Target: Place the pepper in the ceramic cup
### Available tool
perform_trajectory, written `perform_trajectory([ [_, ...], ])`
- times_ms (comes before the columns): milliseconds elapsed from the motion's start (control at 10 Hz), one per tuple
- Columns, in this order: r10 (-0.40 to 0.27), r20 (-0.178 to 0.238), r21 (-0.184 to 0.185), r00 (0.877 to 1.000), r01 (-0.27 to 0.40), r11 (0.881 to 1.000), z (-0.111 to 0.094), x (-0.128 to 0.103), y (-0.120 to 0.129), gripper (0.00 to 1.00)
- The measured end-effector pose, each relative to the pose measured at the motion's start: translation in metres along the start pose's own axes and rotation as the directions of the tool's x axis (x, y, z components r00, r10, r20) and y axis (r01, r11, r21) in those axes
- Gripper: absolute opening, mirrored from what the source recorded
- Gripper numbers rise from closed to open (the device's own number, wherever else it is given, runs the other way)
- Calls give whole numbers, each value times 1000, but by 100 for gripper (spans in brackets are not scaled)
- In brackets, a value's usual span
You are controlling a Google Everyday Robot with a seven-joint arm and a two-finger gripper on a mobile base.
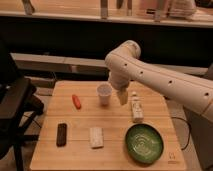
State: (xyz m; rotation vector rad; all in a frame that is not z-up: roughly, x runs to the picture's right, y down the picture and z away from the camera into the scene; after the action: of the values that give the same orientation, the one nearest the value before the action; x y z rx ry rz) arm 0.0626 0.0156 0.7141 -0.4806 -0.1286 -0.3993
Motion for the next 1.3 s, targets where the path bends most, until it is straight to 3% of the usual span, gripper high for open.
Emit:
perform_trajectory([
  [200,-26,1,-3,1000,26,1000,0,-4,-2,80],
  [600,-115,7,-1,993,115,993,1,-46,-26,80],
  [900,-168,3,-3,986,168,986,2,-51,-29,80],
  [1300,-271,2,19,963,270,963,0,-85,-51,80],
])
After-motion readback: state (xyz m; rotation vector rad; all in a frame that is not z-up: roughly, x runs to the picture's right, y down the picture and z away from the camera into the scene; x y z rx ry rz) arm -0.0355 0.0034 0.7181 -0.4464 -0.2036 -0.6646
